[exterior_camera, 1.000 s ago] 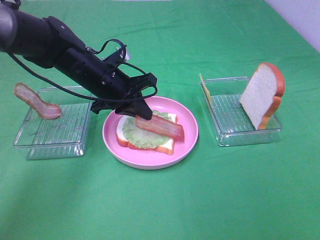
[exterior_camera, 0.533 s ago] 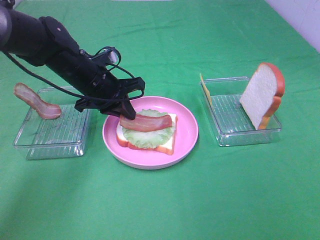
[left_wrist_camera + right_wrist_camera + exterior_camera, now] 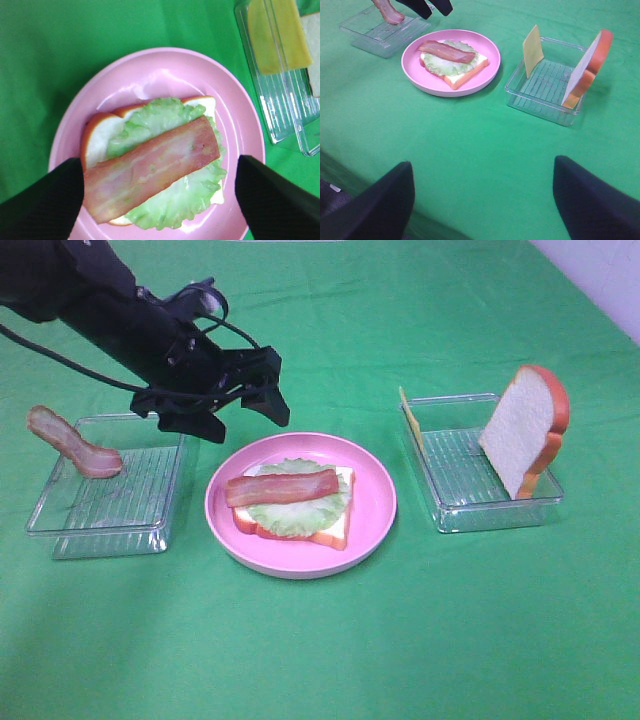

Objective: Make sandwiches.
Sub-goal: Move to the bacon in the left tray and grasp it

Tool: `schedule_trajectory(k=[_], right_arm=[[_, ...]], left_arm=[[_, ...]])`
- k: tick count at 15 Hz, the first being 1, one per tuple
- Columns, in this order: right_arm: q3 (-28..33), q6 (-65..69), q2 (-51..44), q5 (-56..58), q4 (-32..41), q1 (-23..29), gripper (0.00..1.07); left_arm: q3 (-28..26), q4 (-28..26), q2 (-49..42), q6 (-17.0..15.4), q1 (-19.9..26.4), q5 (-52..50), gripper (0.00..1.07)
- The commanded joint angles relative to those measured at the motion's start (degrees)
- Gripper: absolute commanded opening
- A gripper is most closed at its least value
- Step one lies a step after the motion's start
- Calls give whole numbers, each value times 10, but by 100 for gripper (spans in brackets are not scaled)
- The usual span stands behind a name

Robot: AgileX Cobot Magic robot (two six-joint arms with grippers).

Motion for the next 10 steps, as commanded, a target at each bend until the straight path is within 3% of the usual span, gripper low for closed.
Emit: schedule_trajectory(k=[1, 4, 8, 10], right_arm=[[2, -8, -9, -1, 2, -1, 73], [2, -8, -9, -1, 2, -1, 73], [2, -8, -9, -1, 2, -1, 73], [2, -8, -9, -1, 2, -1, 73]], left_arm=[[-1, 155, -66, -146, -1, 4, 79], [-7, 298, -111, -272, -1, 62, 79], [-69, 435, -115, -327, 0, 221, 79], [-102, 456, -115, -331, 25, 276, 77]])
